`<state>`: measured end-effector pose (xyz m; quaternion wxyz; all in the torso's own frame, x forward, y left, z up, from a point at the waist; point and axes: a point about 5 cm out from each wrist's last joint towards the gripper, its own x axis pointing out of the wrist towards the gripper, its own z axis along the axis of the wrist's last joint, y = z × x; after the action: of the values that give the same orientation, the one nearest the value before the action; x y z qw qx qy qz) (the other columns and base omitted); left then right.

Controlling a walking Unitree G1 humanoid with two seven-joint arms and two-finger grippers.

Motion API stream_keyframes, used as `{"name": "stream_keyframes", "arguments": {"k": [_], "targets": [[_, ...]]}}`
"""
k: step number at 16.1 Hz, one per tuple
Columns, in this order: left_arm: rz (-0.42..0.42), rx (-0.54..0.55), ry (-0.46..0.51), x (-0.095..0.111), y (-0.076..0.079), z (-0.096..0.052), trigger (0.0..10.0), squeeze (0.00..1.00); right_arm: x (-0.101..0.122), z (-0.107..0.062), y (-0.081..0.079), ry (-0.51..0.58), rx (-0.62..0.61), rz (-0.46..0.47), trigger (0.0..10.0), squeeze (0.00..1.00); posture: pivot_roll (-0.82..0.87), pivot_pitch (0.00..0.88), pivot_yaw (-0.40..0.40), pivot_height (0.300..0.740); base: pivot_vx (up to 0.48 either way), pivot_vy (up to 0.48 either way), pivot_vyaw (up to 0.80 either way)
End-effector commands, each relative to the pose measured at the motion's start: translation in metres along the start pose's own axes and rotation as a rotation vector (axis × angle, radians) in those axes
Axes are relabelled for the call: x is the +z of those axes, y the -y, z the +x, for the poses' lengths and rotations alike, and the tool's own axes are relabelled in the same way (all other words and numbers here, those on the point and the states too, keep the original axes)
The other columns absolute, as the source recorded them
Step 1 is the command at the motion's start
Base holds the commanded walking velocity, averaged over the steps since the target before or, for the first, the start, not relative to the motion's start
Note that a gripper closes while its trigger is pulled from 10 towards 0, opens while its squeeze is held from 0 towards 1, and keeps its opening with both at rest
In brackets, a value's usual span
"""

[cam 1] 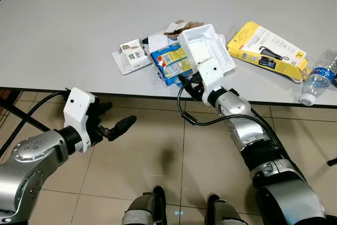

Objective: Picking trash to rubbish bin

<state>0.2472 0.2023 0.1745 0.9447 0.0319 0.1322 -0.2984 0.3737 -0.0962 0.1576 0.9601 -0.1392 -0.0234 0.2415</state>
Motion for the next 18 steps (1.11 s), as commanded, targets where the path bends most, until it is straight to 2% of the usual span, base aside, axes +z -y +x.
{"name": "stream_keyframes", "arguments": {"k": [1, 18], "targets": [[0.004, -0.002, -0.009, 0.0005, -0.0002, -0.0050, 10.0, 0.00, -0.0112, -0.0008, -0.0064, -0.045, 0.016, 0.009, 0.0, 0.00, 0.06, 0.238, 0.127, 0.740, 0.000, 0.000, 0.00], [0.018, 0.023, -0.009, -0.0014, -0.0022, -0.0041, 10.0, 0.00, -0.0101, 0.0004, -0.0035, -0.025, -0.011, 0.024, 0.0, 0.00, 0.06, 0.233, 0.118, 0.740, 0.000, 0.000, 0.00]]}}
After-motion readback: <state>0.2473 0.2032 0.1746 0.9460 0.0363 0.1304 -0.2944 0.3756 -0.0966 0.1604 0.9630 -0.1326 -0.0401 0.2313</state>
